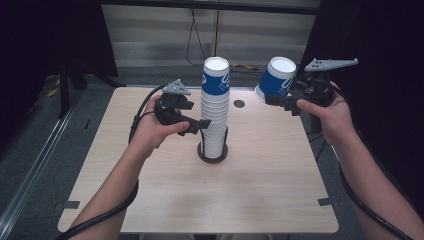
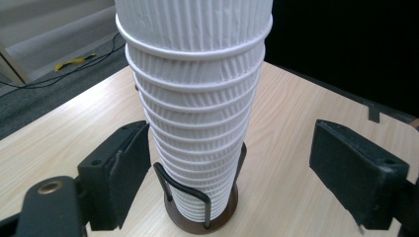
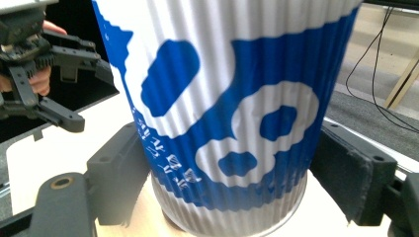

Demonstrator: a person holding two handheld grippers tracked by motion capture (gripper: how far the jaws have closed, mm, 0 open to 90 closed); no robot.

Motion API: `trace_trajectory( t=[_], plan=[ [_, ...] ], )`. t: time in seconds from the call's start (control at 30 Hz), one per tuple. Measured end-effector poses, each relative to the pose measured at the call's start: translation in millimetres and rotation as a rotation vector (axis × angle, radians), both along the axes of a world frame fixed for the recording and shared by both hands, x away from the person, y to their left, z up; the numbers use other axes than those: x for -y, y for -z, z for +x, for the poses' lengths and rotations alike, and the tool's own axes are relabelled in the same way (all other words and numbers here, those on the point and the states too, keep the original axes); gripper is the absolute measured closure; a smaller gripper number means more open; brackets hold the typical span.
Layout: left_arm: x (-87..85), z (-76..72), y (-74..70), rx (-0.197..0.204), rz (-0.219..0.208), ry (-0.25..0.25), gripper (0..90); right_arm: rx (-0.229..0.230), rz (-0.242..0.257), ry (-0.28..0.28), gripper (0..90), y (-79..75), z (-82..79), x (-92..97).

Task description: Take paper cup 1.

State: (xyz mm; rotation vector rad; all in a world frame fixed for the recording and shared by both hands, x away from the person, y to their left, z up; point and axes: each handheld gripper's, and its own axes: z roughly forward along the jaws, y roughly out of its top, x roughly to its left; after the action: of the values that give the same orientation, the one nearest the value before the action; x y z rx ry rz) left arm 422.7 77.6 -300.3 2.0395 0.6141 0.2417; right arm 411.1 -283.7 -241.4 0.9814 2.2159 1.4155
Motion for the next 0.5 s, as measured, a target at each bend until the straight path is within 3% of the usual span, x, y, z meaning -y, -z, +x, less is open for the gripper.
trace_trajectory(
  t=[0.5],
  plan=[
    [2.3,-9.0,15.5,-0.012,-0.009,0.028,16.0,-0.027,-0.034,-0.033,18.7,33.0,-5.8,1.2]
  ],
)
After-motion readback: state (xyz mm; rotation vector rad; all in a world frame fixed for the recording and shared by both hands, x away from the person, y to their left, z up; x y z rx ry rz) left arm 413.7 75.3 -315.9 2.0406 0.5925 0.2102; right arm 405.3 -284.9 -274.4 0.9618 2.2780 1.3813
